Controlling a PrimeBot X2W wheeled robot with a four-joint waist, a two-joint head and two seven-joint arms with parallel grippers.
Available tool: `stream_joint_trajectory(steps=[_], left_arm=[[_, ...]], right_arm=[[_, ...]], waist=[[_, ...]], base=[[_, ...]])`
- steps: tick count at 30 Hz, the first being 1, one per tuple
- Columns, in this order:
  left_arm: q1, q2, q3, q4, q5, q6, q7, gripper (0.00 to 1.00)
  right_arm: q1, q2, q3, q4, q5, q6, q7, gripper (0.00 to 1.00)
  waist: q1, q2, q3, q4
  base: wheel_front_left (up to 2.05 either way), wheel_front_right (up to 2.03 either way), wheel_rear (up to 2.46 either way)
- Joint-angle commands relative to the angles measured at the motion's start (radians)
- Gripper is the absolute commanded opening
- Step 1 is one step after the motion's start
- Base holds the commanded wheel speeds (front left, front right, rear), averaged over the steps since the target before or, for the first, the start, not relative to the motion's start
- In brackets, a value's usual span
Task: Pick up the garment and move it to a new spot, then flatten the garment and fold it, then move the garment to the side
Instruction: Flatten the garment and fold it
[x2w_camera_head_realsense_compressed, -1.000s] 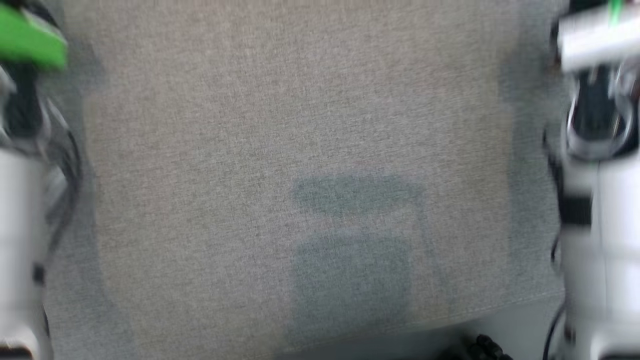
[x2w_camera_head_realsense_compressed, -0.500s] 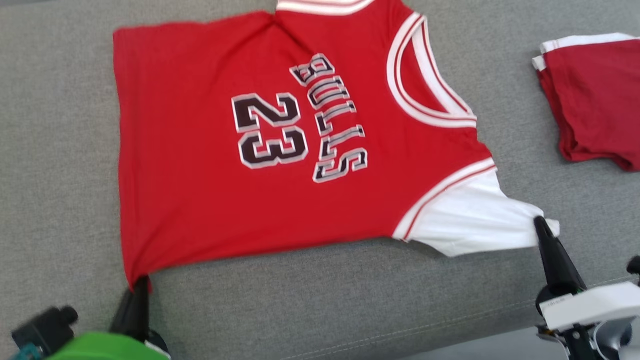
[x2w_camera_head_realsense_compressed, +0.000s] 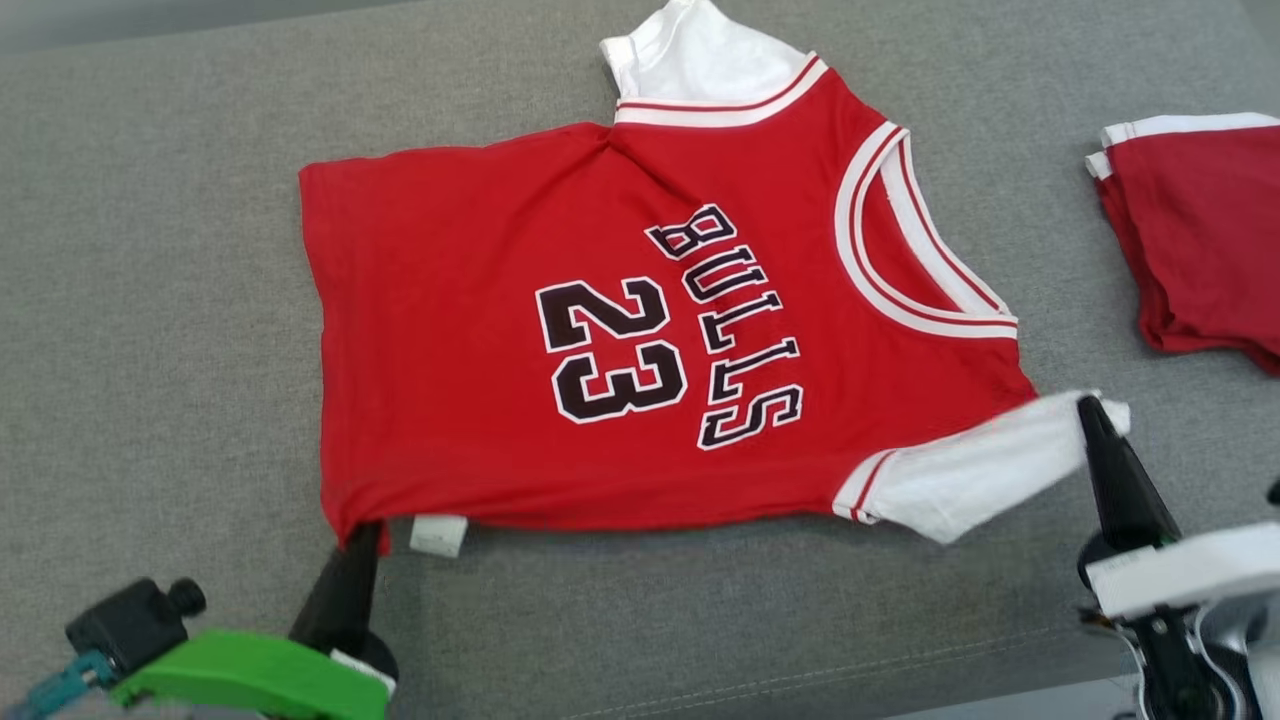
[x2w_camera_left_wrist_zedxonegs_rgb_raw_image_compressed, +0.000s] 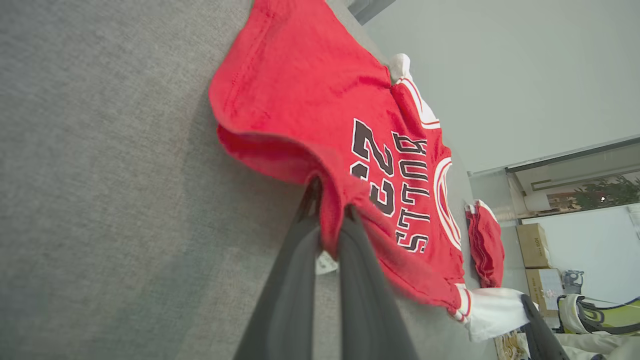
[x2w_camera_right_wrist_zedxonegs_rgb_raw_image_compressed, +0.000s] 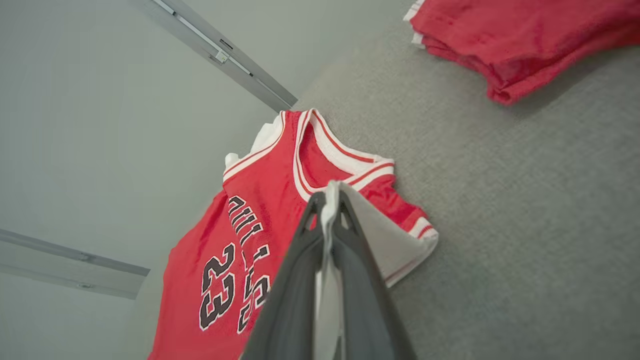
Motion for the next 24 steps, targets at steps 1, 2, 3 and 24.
stream_joint_trajectory(steps=[1, 2, 3, 24], left_arm=[[-0.061, 0.008, 0.022, 0.013, -0.014, 0.01, 0.015, 0.0], [-0.105, 0.022, 0.027, 0.029, -0.008, 0.014, 0.029, 0.0], [-0.143, 0.02, 0.021, 0.046, -0.013, 0.016, 0.045, 0.0], [-0.538, 0.095, -0.025, 0.393, 0.046, 0.045, 0.192, 0.0]], right_arm=[[-0.069, 0.001, 0.015, 0.028, 0.003, 0.0, 0.019, 0.0], [-0.111, -0.013, 0.024, 0.054, -0.019, 0.0, 0.029, 0.0], [-0.151, -0.014, 0.039, 0.082, -0.024, 0.0, 0.039, 0.0], [-0.682, -0.077, 0.211, 0.522, -0.153, 0.0, 0.004, 0.28]], waist=[[0.0001, -0.0001, 0.053, -0.009], [0.0001, -0.0001, 0.065, -0.008], [0.0001, -0.0001, 0.073, -0.006], [0.0001, -0.0001, 0.141, 0.001]], base=[[0.0, 0.0, 0.0], [0.0, 0.0, 0.0], [0.0, 0.0, 0.0], [0.0, 0.0, 0.0]])
